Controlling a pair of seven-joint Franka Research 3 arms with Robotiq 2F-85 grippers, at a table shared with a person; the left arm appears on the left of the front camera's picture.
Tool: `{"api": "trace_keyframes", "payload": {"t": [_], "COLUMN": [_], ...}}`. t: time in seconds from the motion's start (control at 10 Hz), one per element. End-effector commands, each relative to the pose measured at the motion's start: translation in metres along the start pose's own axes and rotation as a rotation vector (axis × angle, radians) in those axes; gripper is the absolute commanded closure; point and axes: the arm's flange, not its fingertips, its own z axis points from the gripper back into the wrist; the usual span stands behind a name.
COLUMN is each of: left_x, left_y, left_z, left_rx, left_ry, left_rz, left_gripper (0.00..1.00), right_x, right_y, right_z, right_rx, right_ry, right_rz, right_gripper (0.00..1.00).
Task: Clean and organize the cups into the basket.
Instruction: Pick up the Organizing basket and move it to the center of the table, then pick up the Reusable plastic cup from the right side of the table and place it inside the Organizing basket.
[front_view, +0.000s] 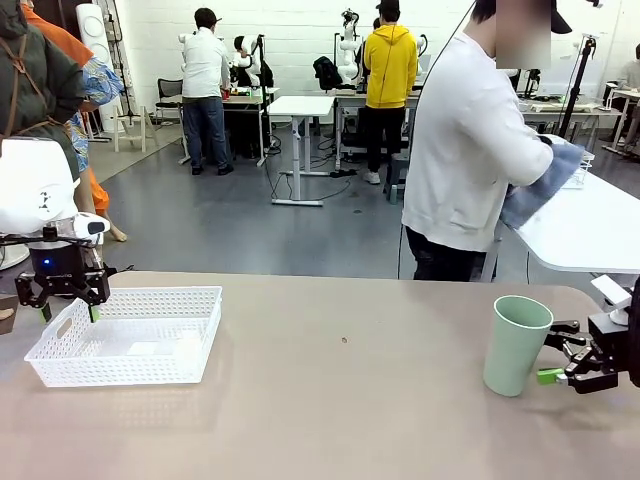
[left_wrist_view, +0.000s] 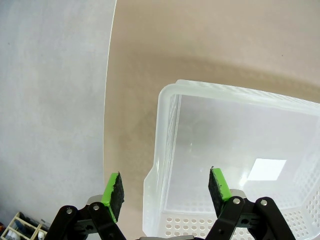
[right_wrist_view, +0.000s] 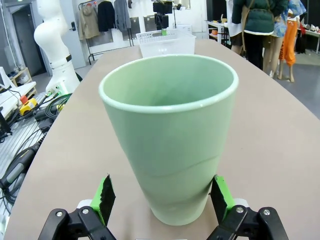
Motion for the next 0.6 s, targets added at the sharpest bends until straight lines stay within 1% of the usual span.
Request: {"api": "trace_keyframes", "payload": {"t": [0.0,0.5], "left_x": [-0.004,-0.005], "left_y": [0.0,0.0], "left_z": [0.0,-0.001], "left_rx": [-0.022,-0.026], "left_ry": [0.005,0.009], "left_rz": [-0.013,-0.024], "left_gripper": [0.13,0.13], "right_x": [-0.004,-0.002], "right_y": [-0.009,-0.017], "right_z": [-0.011,-0.034], "right_rx": [0.035,0.065], "right_ry": [0.021,-0.003], "right_rz": [-0.012,0.024], "right_gripper": [0.0,0.0]}}
